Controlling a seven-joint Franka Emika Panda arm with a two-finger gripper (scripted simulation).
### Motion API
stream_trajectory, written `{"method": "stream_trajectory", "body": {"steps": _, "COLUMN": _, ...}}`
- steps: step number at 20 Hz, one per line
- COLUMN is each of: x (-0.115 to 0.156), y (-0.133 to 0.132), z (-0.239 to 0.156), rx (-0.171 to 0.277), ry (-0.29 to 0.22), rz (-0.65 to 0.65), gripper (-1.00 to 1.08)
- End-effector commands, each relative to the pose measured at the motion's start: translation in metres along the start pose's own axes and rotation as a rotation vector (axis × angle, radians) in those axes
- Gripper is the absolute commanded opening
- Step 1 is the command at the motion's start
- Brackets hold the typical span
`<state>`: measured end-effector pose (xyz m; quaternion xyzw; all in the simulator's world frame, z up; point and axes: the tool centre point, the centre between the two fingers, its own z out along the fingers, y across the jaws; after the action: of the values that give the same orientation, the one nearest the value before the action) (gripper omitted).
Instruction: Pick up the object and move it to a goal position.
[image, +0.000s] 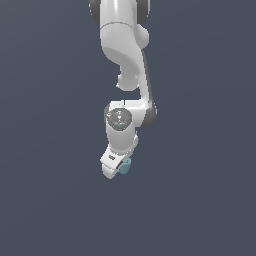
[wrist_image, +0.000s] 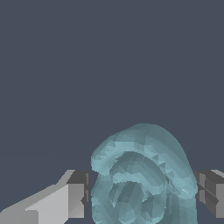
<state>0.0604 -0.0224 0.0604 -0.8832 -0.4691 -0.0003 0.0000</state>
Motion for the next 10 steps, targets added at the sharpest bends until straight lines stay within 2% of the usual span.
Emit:
{"method": "stream_trajectory", "body": {"steps": 1, "x": 0.000, "y": -0.001, "z": 0.000, "rx": 0.000, "ry": 0.000, "rz": 0.000, "gripper": -1.00}}
{"method": "stream_trajectory", "body": {"steps": 10, "x": 0.008, "y": -0.028, "z": -0.007, "rx": 0.000, "ry": 0.000, "rz": 0.000, "gripper": -1.00}}
